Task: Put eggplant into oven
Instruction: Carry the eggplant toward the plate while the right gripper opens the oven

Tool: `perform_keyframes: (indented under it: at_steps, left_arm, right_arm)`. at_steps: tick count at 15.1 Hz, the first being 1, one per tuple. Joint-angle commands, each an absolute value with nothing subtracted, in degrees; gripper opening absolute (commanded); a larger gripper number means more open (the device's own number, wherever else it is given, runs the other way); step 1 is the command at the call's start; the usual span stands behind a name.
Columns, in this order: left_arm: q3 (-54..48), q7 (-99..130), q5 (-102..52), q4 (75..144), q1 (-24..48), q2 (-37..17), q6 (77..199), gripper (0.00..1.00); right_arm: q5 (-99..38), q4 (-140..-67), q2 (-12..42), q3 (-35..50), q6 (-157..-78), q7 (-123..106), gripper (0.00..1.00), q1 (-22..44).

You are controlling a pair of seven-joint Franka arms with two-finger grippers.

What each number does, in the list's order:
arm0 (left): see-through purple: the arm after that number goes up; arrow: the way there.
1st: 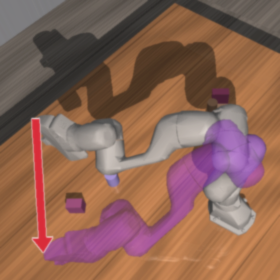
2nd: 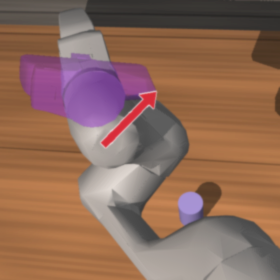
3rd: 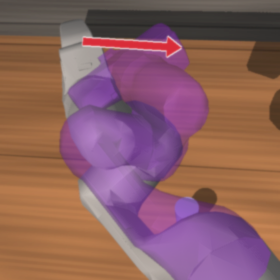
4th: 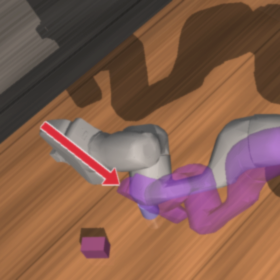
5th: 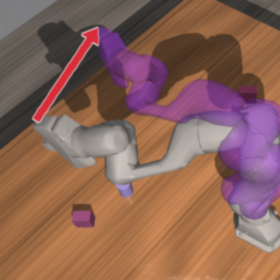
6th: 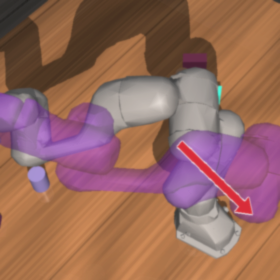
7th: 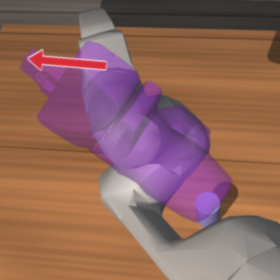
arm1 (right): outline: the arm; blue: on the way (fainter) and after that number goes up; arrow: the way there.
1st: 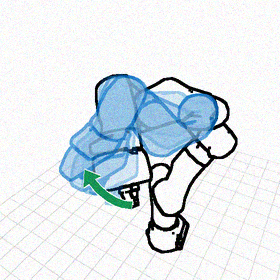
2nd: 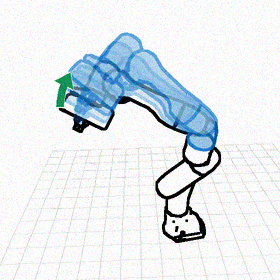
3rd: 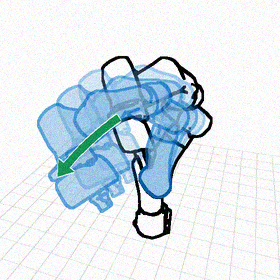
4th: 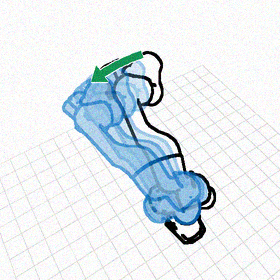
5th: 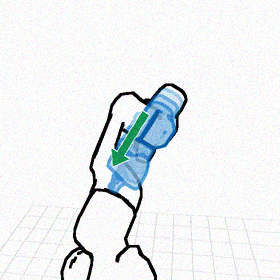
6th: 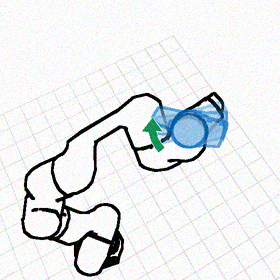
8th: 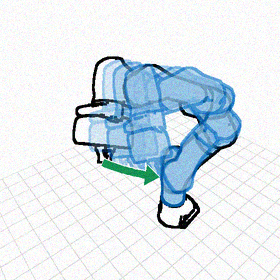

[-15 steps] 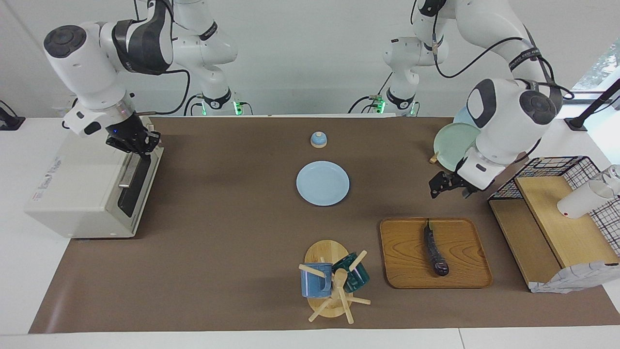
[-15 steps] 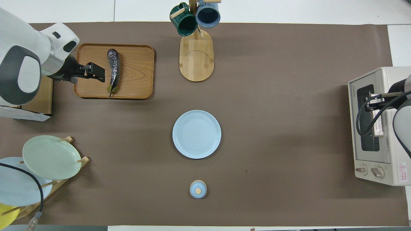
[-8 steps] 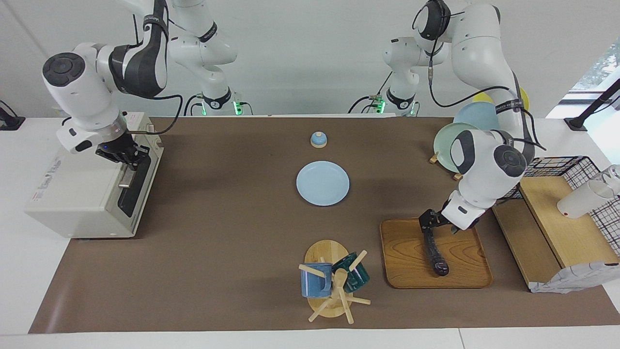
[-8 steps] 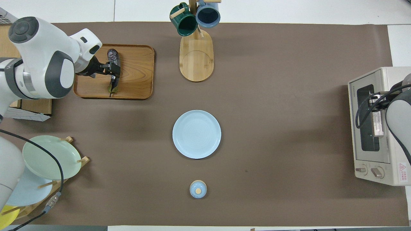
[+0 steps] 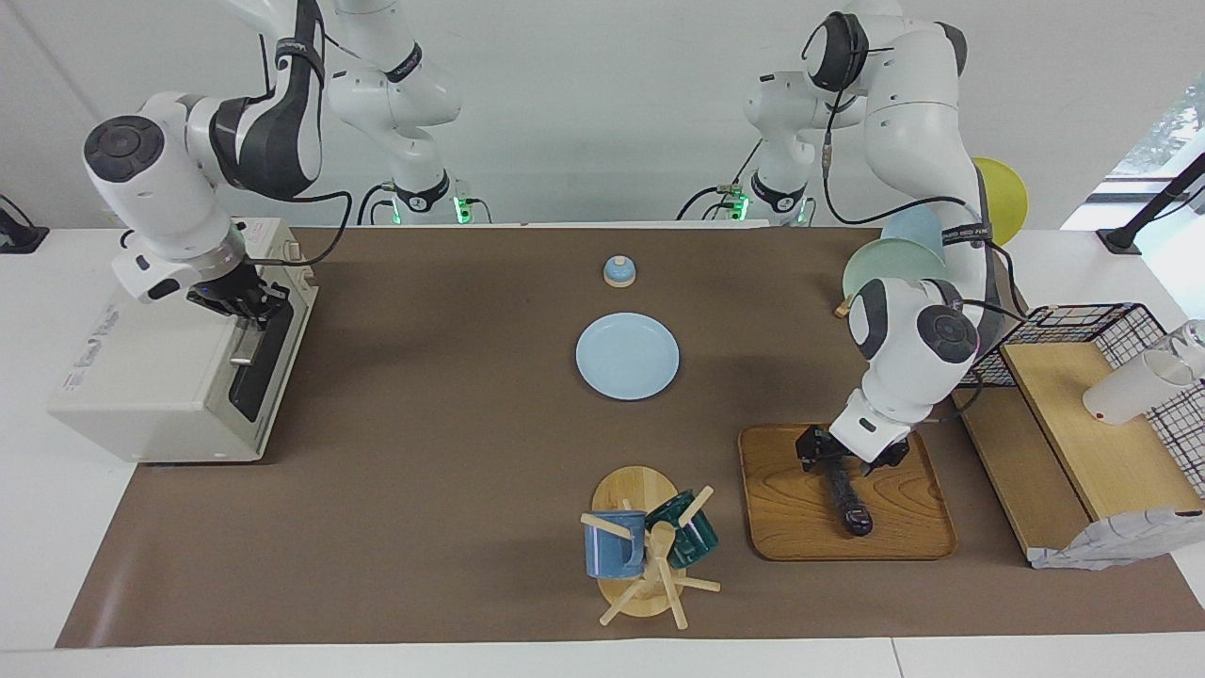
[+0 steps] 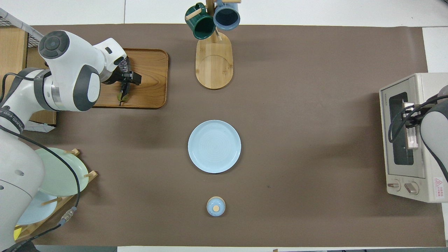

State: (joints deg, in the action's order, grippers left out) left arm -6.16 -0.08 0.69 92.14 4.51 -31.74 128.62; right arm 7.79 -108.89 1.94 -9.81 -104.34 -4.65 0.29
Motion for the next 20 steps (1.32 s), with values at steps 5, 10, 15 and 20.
perform_keyframes:
  at_steps: [5,10,15,20]
  left_arm:
    - [-5.9,-0.3,1.3,95.5,4.0,-30.5,131.4,0.05]
    - [-5.5,0.2,-5.4,89.1,3.2,-26.2,118.0,0.0]
    - [-6.2,13.9,-6.7,91.3,6.1,-15.3,107.4,0.0]
    - [-6.1,19.9,-8.9,94.0,14.7,-9.8,102.9,0.0]
  right_arm:
    - [6.2,-115.7,-0.1,-9.5,-110.5,-6.6,0.0,-1.1]
    - [4.1,-118.2,1.3,-9.1,-117.0,-6.2,0.0,1.8]
    - [2.9,-123.3,3.3,-9.1,-126.2,-3.0,0.0,6.7]
    - [0.6,-123.8,7.5,-9.1,-130.2,-1.5,0.0,7.2]
